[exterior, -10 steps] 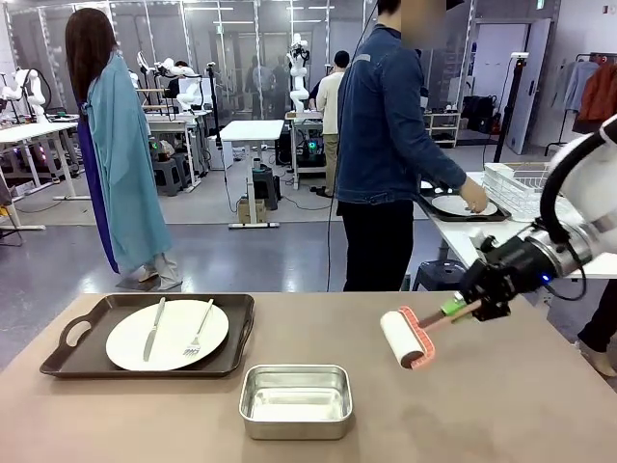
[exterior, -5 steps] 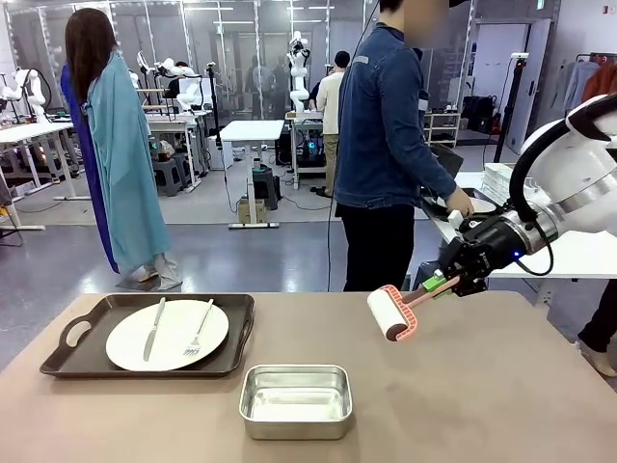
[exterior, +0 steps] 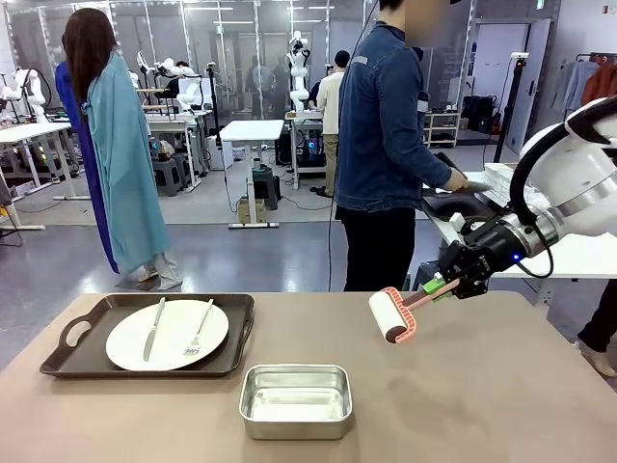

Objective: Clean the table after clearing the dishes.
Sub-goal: When the left (or right) Handle tray is removed, use the left hand (or right hand) to clean the left (or right) side of the table with the Lint Roller.

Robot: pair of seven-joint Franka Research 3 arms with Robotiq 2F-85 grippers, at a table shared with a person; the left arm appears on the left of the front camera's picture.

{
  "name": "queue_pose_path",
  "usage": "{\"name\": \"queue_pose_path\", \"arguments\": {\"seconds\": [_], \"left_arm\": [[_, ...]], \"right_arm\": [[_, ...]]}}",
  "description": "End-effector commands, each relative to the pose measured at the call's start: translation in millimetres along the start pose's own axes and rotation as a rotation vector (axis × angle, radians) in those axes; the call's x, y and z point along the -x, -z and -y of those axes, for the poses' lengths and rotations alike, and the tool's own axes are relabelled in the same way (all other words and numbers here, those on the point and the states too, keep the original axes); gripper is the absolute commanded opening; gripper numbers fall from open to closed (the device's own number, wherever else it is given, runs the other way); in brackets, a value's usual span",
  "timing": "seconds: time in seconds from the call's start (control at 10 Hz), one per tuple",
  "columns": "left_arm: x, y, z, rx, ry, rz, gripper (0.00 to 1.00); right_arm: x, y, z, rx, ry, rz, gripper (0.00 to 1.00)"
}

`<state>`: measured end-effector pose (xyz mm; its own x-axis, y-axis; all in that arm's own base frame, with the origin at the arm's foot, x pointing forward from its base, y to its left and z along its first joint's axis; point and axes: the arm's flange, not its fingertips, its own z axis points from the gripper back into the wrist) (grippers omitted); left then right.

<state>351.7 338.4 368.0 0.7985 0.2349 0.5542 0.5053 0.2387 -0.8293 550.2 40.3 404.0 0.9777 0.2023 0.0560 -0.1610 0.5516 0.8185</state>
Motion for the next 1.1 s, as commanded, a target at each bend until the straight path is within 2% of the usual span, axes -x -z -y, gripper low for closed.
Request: {"name": "queue_pose_path", "arguments": {"seconds": [0.0, 0.3, 0.6, 1.0], "left_arm": [[1.9, -1.1, 3.2, -0.012, -0.001, -0.011, 1.0], [1.9, -1.1, 3.2, -0.012, -0.001, -0.011, 1.0], [1.9, -1.1, 3.2, -0.012, -0.001, -0.011, 1.0], [1.9, -1.1, 3.2, -0.012, -0.001, -0.011, 1.0]], "right_arm": [[9.4, 28.5, -13.4, 0.001, 0.086, 0.077, 0.21], [14.0, 59.2, -42.5, 0.193, 0.172, 0.153, 0.21], [3.4, 78.6, -58.0, 0.31, 0.209, 0.125, 0.21], [-18.2, 91.4, -48.6, 0.338, 0.257, 0.068, 0.21]]}}
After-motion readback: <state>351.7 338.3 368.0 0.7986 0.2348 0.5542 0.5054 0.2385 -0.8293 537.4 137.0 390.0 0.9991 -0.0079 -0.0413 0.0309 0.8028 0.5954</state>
